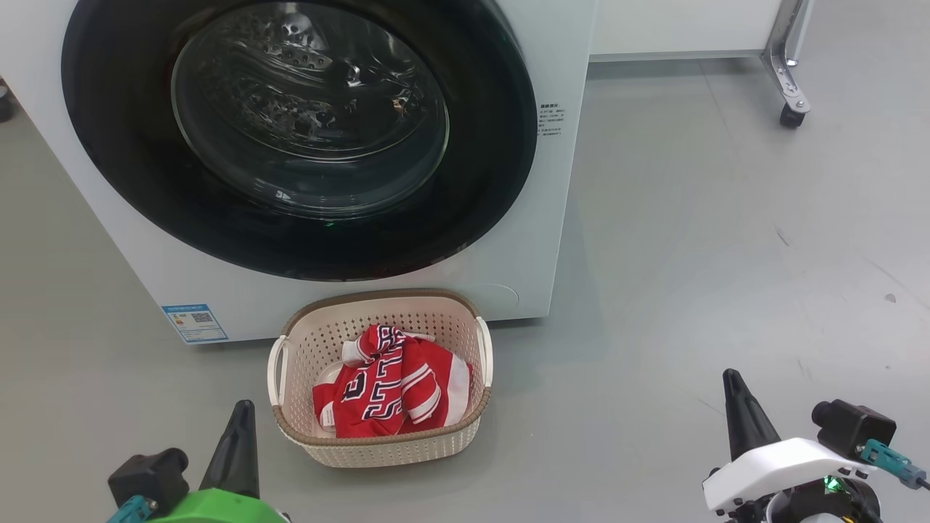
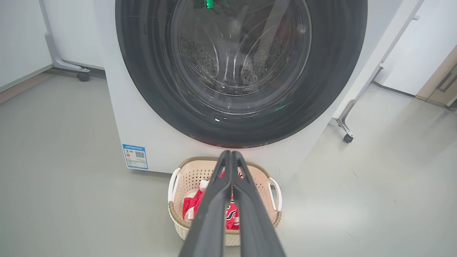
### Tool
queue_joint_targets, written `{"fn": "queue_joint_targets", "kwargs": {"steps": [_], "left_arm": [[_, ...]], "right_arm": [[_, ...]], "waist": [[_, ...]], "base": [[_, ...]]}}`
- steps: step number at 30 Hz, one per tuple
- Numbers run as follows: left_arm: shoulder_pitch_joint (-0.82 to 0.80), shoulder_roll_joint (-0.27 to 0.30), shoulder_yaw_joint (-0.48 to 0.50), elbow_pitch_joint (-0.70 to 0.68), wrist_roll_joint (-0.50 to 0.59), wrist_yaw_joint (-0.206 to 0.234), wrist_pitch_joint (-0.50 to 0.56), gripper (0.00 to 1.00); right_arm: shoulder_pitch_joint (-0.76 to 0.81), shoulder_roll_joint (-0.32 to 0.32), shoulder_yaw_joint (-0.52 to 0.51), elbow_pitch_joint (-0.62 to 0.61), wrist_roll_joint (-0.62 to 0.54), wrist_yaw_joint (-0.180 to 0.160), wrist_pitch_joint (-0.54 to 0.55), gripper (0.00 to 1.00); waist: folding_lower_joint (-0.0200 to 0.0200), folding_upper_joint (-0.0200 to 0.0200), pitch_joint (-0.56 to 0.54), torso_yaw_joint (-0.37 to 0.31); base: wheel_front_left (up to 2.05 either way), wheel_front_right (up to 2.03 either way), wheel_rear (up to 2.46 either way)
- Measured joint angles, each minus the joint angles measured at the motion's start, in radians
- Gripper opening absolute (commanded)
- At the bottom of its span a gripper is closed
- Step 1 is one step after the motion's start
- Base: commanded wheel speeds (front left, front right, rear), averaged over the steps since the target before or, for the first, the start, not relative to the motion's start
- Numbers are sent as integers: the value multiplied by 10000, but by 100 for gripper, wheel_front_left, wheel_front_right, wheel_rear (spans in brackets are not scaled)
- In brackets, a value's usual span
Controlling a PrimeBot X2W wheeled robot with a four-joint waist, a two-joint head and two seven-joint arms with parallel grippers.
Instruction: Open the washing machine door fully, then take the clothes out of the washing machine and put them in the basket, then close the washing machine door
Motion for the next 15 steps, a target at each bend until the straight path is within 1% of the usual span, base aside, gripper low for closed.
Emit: {"fn": "queue_joint_targets", "kwargs": {"steps": [9,13,15], "left_arm": [[-19,-19,270,82,-1187,-173,230,0],[-58,-19,418,150,-1699,-226,345,0],[-63,-19,466,192,-1923,-270,372,0]], "right_arm": [[-94,73,-376,81,1011,167,261,0],[-118,111,-535,136,1463,186,359,0],[-147,125,-610,173,1680,261,426,0]], "waist": [[0,1,7,12],[0,1,9,18],[0,1,10,21]], "base": [[0,0,0],[0,0,0],[0,0,0]]}}
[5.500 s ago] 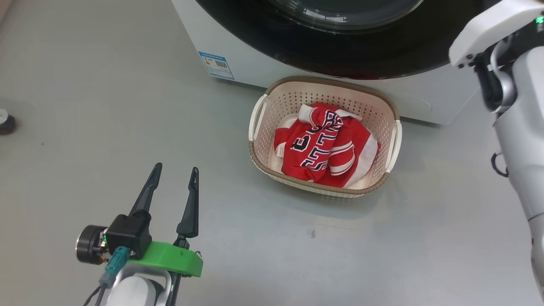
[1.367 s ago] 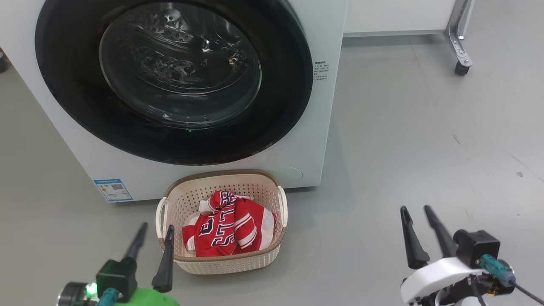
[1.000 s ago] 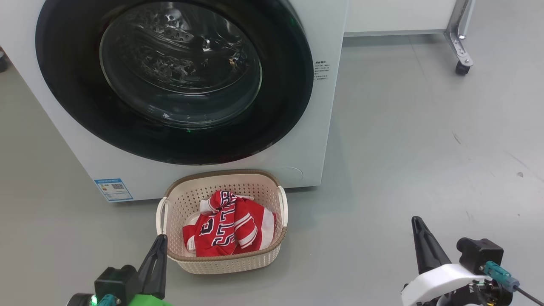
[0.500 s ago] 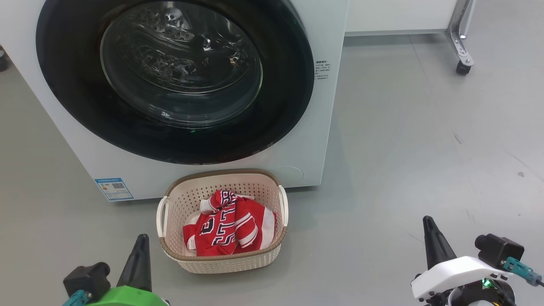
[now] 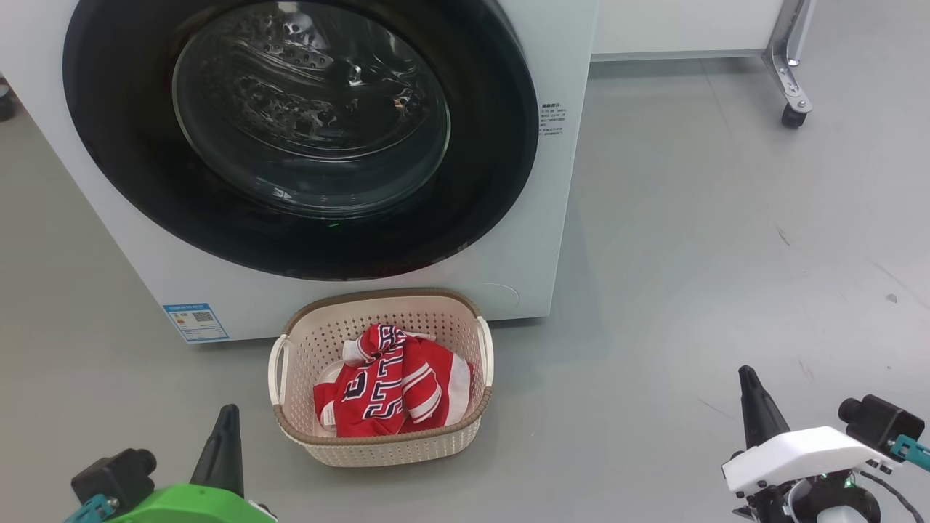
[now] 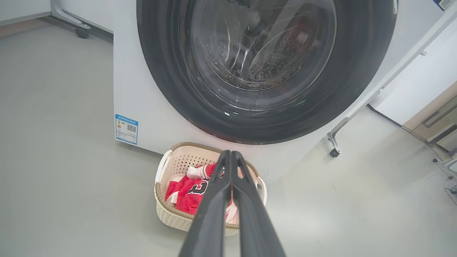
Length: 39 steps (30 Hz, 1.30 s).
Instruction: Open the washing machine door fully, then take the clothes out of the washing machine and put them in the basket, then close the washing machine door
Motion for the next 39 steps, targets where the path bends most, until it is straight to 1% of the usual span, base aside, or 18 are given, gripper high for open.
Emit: {"fn": "queue_joint_targets", "kwargs": {"steps": [4,6,12,24,31,39], "left_arm": [[-33,0,102,96,-554,-73,94,0],[-58,0,169,136,-761,-130,155,0],[-205,-6,364,247,-1737,-251,307,0],[-381,-33,677,508,-3118,-439,518,0],[-517,-71,884,640,-4004,-639,673,0],[-663,-100,1091,838,-5030,-834,853,0]], "right_arm": [[-62,27,-171,56,458,6,102,0],[-94,44,-249,100,673,90,144,0],[-207,82,-531,196,1467,188,314,0],[-405,184,-959,380,2694,359,568,0],[-493,244,-1243,502,3473,523,754,0],[-621,328,-1553,642,4353,619,894,0]], "waist": [[0,0,2,6],[0,0,3,9],[0,0,5,20],[0,0,8,36],[0,1,10,47],[1,1,11,60]], "base": [[0,0,0],[0,0,0],[0,0,0],[0,0,0],[0,0,0],[0,0,0]]}}
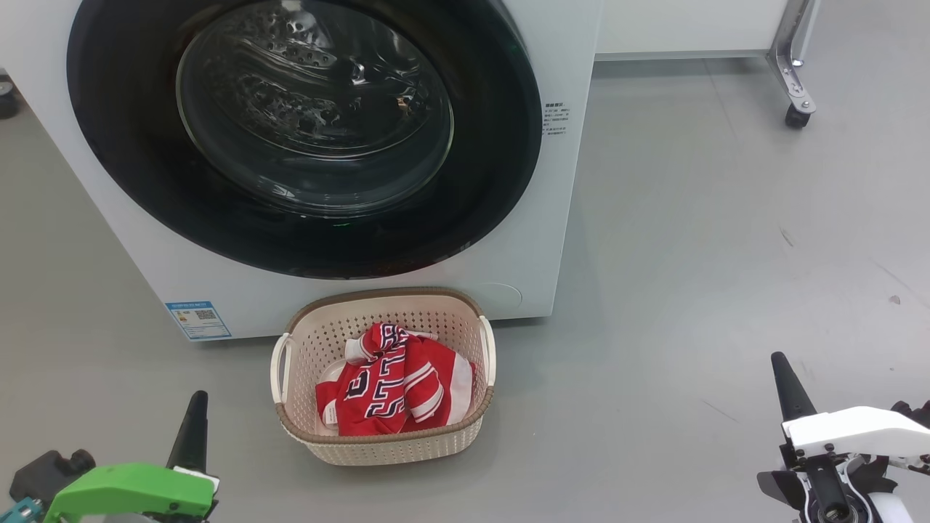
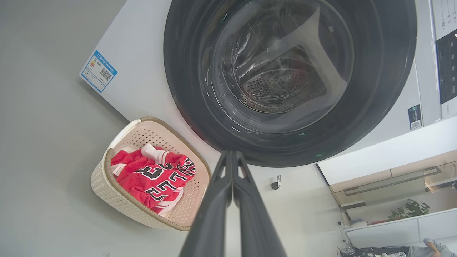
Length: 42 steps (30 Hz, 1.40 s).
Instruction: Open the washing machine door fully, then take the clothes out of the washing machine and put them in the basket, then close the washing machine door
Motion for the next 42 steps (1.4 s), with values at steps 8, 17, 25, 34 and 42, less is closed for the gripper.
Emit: {"fn": "queue_joint_targets", "kwargs": {"steps": [8,17,25,34,42], "left_arm": [[-139,-19,232,188,-1074,-205,104,0],[-306,-56,495,368,-2182,-393,284,0],[-447,-115,717,573,-3170,-589,489,0],[-566,-157,836,658,-3651,-656,533,0],[-567,-176,842,704,-3651,-658,533,0]], "right_arm": [[-184,63,-322,136,897,178,209,0],[-303,138,-679,297,1883,343,426,0],[-451,217,-995,430,2773,454,606,0],[-560,249,-1154,504,3170,527,690,0],[-560,253,-1158,531,3170,527,690,0]], "waist": [[0,0,2,13],[0,0,3,27],[0,1,5,39],[0,1,5,44],[0,1,3,44]], "base": [[0,0,0],[0,0,0],[0,0,0],[0,0,0],[0,0,0]]}}
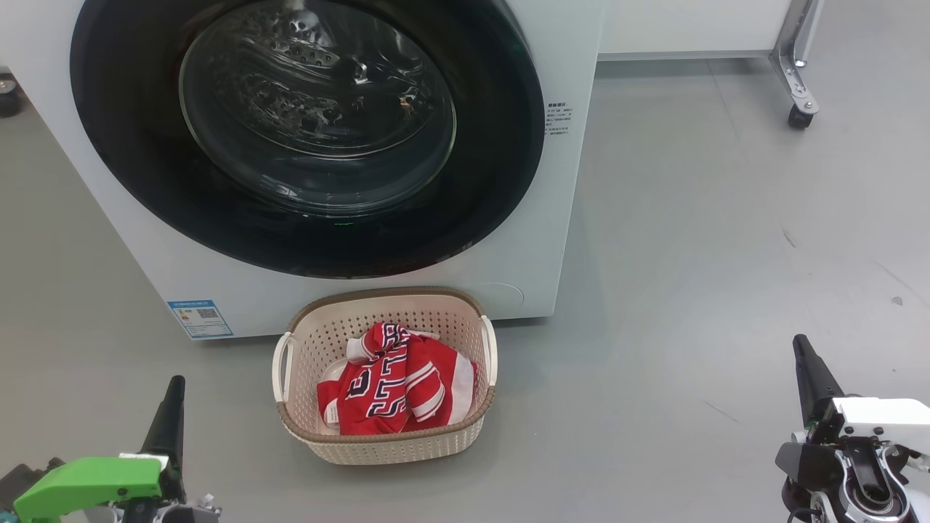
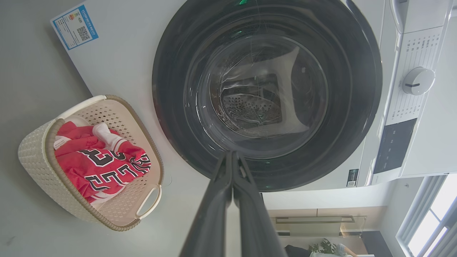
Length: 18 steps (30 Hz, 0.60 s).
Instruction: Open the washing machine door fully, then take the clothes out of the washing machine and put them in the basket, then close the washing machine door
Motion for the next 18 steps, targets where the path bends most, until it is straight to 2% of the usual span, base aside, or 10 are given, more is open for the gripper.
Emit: {"fn": "queue_joint_targets", "kwargs": {"steps": [18], "left_arm": [[-10,-4,13,86,0,-73,2,0]], "right_arm": [[-5,8,-13,48,0,4,10,0]], "waist": [[0,0,-3,0]], "base": [[0,0,0]]}}
